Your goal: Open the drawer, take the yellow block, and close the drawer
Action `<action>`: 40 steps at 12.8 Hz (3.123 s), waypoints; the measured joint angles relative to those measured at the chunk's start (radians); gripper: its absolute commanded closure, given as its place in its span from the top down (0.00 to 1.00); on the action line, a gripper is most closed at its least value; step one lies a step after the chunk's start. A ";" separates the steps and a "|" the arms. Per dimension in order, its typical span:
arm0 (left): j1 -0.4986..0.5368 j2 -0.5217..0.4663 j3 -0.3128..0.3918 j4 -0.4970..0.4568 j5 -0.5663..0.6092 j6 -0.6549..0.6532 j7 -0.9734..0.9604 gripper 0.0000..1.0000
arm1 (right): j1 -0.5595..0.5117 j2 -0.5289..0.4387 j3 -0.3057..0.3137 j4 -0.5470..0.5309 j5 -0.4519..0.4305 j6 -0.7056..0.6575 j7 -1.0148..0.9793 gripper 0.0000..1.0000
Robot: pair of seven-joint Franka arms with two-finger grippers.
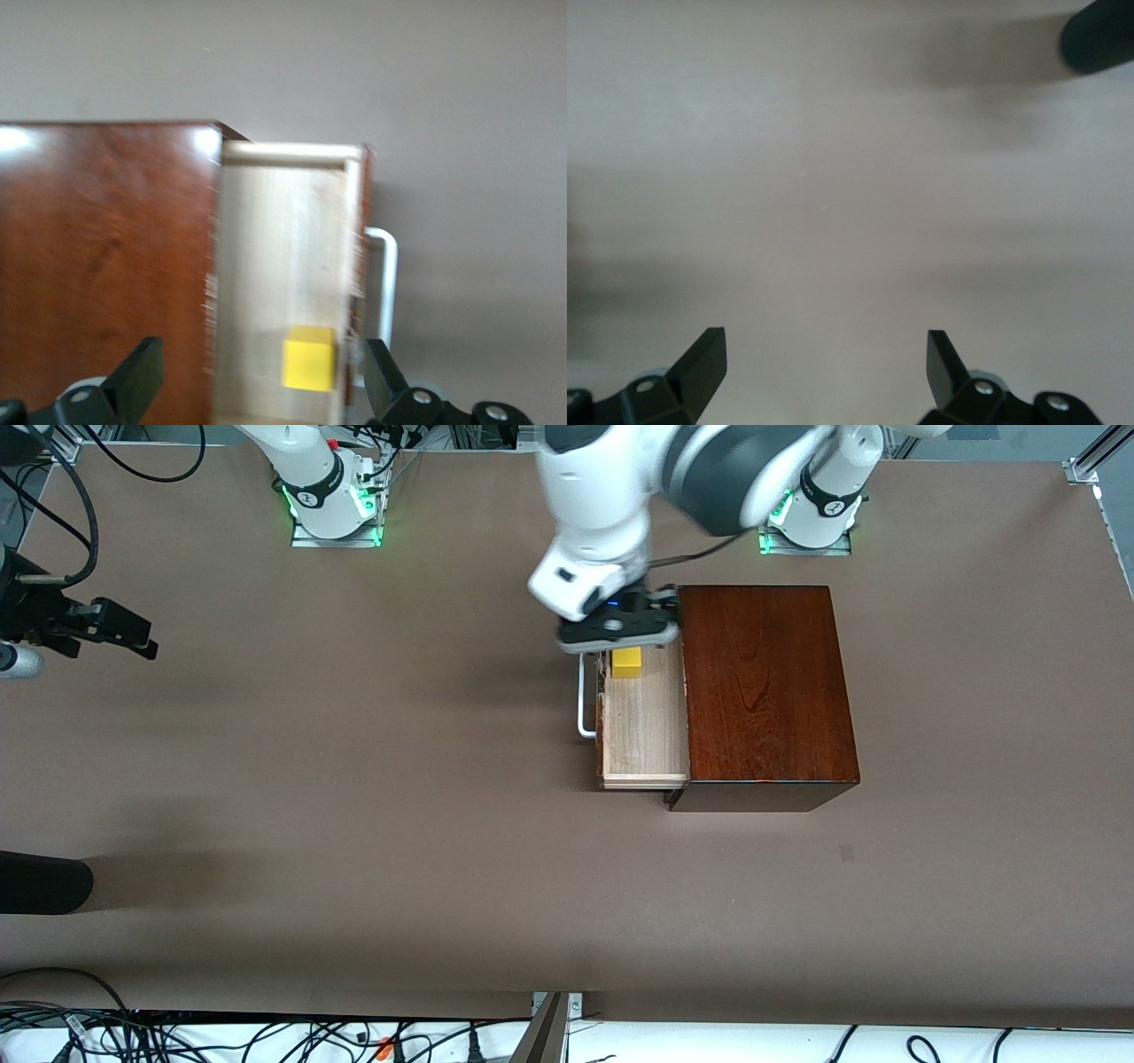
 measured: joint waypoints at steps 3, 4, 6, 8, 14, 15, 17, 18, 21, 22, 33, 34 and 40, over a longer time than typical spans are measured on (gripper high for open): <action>0.140 -0.049 0.001 0.000 -0.040 -0.035 0.190 1.00 | 0.003 -0.008 0.098 0.033 0.038 -0.038 0.293 1.00; 0.190 -0.058 0.002 0.000 -0.057 -0.050 0.257 1.00 | 0.007 -0.008 0.156 0.037 0.040 -0.038 0.433 1.00; 0.298 -0.070 0.005 0.000 -0.101 -0.082 0.399 1.00 | 0.032 -0.003 0.270 0.037 0.040 -0.029 0.715 1.00; 0.386 -0.088 0.012 -0.002 -0.127 -0.091 0.535 1.00 | 0.081 0.012 0.345 0.036 0.040 0.022 1.007 1.00; 0.439 -0.317 0.259 -0.280 -0.268 0.086 0.832 1.00 | 0.374 0.167 0.377 0.031 0.033 0.242 1.886 1.00; 0.444 -0.357 0.286 -0.344 -0.272 0.122 0.859 1.00 | 0.411 0.201 0.377 0.031 0.031 0.290 2.005 1.00; 0.450 -0.414 0.308 -0.444 -0.272 0.172 0.864 1.00 | 0.479 0.266 0.377 0.031 0.006 0.395 2.227 1.00; 0.452 -0.426 0.308 -0.468 -0.272 0.174 0.862 1.00 | 0.508 0.298 0.377 0.032 -0.013 0.451 2.329 1.00; 0.450 -0.426 0.298 -0.475 -0.272 0.176 0.858 1.00 | 0.582 0.402 0.376 0.060 -0.071 0.569 2.547 1.00; 0.449 -0.426 0.293 -0.475 -0.272 0.176 0.853 1.00 | 0.602 0.445 0.375 0.098 -0.103 0.576 2.606 1.00; 0.444 -0.425 0.253 -0.476 -0.272 0.176 0.843 1.00 | 0.658 0.659 0.372 0.225 -0.219 0.576 2.529 1.00; 0.444 -0.424 0.253 -0.476 -0.272 0.176 0.843 1.00 | 0.658 0.660 0.372 0.216 -0.219 0.576 2.515 1.00; 0.444 -0.418 0.253 -0.476 -0.272 0.176 0.842 1.00 | 0.666 0.671 0.372 0.172 -0.219 0.589 2.503 0.01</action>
